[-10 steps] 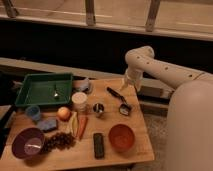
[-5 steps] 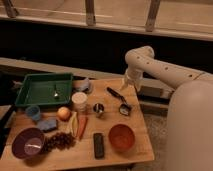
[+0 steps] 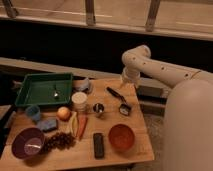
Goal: Wipe table surface with towel
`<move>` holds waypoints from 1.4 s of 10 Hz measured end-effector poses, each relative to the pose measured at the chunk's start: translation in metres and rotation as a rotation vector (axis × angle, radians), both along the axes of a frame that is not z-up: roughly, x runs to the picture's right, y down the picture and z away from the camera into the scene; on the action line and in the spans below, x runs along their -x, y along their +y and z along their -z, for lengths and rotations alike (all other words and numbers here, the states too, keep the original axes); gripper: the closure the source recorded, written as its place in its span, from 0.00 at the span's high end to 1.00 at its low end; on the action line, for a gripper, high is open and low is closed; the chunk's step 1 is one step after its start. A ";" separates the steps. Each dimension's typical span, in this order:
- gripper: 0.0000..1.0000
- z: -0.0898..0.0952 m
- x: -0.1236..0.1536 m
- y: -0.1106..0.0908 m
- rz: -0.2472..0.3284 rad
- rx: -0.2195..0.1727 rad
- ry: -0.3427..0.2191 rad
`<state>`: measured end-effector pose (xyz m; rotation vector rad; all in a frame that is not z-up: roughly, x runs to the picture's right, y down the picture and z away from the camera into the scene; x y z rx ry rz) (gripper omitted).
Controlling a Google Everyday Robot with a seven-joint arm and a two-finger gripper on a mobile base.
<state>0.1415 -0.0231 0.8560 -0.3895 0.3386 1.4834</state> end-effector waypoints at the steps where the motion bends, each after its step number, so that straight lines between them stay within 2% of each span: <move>1: 0.67 -0.006 0.016 -0.008 0.018 -0.033 -0.008; 3: 0.67 -0.016 0.056 -0.030 0.048 -0.103 -0.039; 5: 0.67 -0.024 0.085 -0.053 0.047 -0.168 -0.083; 6: 0.67 -0.029 0.095 -0.061 0.044 -0.187 -0.104; 9: 0.67 -0.045 0.139 -0.072 0.019 -0.184 -0.158; 14: 0.67 -0.045 0.139 -0.072 0.016 -0.183 -0.157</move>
